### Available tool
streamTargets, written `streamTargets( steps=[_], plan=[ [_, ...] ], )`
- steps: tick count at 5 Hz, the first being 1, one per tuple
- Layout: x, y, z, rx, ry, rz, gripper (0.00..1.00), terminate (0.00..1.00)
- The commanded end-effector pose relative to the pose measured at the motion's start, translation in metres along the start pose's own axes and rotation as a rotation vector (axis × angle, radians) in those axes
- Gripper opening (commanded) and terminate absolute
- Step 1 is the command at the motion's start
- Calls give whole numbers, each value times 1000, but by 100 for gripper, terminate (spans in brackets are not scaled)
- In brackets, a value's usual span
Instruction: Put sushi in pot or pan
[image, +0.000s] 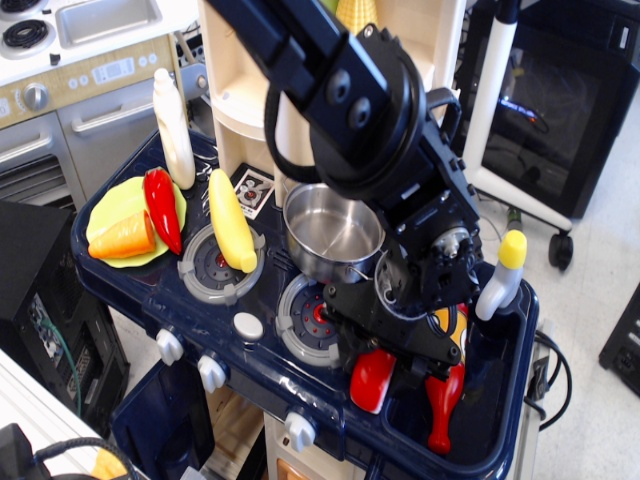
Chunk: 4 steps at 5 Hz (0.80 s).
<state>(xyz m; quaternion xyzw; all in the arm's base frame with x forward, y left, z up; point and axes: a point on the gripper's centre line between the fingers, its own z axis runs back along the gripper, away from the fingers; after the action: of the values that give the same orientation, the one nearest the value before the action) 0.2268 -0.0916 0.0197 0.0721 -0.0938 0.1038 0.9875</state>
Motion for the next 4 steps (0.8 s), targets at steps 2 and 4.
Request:
streamTargets(
  steps=[2,4],
  plan=[
    [65,51,73,-6,58,115,0,0],
    [88,95,47,15,-123,79,100,0]
  ],
)
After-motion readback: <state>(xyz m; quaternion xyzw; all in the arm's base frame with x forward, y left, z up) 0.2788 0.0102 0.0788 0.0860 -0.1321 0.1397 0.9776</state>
